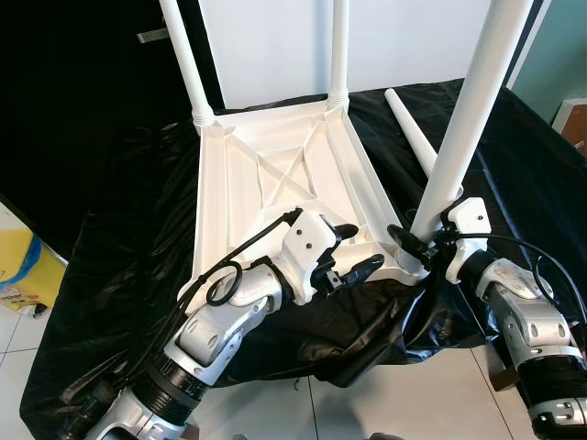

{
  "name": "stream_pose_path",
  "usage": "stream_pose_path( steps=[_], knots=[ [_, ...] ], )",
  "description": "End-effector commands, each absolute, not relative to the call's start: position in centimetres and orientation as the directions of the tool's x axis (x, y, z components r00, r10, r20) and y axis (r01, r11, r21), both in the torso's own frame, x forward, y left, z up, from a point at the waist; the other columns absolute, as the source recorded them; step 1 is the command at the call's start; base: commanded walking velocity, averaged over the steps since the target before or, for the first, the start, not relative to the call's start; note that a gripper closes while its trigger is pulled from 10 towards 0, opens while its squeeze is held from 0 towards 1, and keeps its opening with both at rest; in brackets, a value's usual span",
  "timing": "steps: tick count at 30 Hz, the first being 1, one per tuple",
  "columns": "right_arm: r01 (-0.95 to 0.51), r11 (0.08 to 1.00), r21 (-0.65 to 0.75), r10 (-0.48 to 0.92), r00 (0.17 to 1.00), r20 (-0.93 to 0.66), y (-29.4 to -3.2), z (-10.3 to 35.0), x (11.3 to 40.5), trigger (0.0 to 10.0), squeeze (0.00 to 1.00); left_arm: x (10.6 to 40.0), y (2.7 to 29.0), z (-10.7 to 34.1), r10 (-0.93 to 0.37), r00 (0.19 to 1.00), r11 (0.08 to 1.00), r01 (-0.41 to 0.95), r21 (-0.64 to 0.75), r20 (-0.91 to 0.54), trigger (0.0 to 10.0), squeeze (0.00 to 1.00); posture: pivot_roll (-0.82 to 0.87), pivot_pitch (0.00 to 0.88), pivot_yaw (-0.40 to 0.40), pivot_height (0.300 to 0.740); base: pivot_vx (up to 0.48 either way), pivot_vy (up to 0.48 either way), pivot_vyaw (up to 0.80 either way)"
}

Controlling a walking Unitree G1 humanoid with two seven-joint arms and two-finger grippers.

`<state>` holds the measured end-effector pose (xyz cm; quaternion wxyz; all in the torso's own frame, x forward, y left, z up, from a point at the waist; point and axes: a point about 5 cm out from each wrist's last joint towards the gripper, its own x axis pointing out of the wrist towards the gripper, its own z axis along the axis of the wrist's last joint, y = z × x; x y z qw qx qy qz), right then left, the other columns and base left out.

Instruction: Building children table

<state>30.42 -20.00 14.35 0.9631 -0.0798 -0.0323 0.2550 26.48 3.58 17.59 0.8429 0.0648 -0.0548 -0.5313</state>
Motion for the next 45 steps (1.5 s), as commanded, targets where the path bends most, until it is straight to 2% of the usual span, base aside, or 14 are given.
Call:
stream_pose_path(
  steps=[1,11,13,14,17,21,24,35,36,45],
  knots=[
    [-0.448,0.884,-0.133,0.449,0.893,-0.021,-19.8,12.9,30.1,10.0,0.0,26.4,3.9,17.5,-0.948,0.318,0.31,0.933,0.181,-0.015,10.0,0.0,-0.13,0.068,0.073,0.74,0.0,0.0,0.0],
    [-0.197,0.98,-0.022,0.196,0.98,-0.019,-19.1,11.2,29.6,10.0,0.0,28.6,6.0,16.6,-0.899,0.434,0.415,0.888,0.198,-0.063,10.0,0.0,-0.14,0.07,0.072,0.74,0.0,0.0,0.0],
    [-0.092,0.996,-0.008,0.092,0.996,-0.022,-19.2,11.2,29.5,10.0,0.0,29.0,6.5,16.6,-0.887,0.457,0.438,0.878,0.191,-0.068,10.0,0.0,-0.14,0.068,0.073,0.74,0.0,0.0,0.0],
    [-0.092,0.996,-0.008,0.092,0.996,-0.022,-19.2,11.2,29.5,10.0,0.0,29.0,6.5,16.6,-0.887,0.457,0.438,0.878,0.191,-0.068,10.0,0.0,-0.14,0.068,0.073,0.74,0.0,0.0,0.0],
    [0.066,0.998,0.005,-0.065,0.997,-0.047,-18.5,10.8,29.1,10.0,0.0,30.2,7.4,16.2,-0.849,0.517,0.491,0.847,0.203,-0.105,10.0,0.0,-0.13,0.06,0.068,0.74,0.0,0.0,0.0],
    [0.114,0.993,0.001,-0.114,0.992,-0.051,-17.9,10.6,28.9,10.0,0.0,30.7,7.8,15.8,-0.828,0.544,0.512,0.832,0.213,-0.137,10.0,0.0,-0.13,0.057,0.068,0.74,0.0,0.0,0.0],
    [0.177,0.984,0.004,-0.176,0.983,-0.043,-16.5,10.7,28.7,10.0,0.0,31.7,8.5,14.6,-0.769,0.603,0.545,0.792,0.273,-0.213,10.0,0.0,-0.13,0.046,0.063,0.74,0.0,0.0,0.0],
    [0.226,0.972,0.07,-0.223,0.973,-0.057,-15.2,10.9,28.4,10.0,0.0,31.4,8.4,13.4,-0.77,0.573,0.502,0.816,0.288,-0.282,10.0,0.0,-0.13,0.04,0.06,0.74,0.0,0.0,0.0],
    [0.23,0.971,0.06,-0.228,0.973,-0.046,-15.5,11.2,28.3,10.0,1.0,31.3,8.4,13.1,-0.77,0.561,0.489,0.825,0.283,-0.303,10.0,0.0,-0.13,0.043,0.06,0.74,0.0,0.0,0.0],
    [0.201,0.979,0.014,-0.201,0.979,0.01,-15.7,12.0,27.9,10.0,1.0,31.8,8.4,12.3,-0.735,0.578,0.508,0.816,0.278,-0.354,10.0,0.0,-0.14,0.055,0.061,0.74,0.0,0.0,0.0]
  ],
)
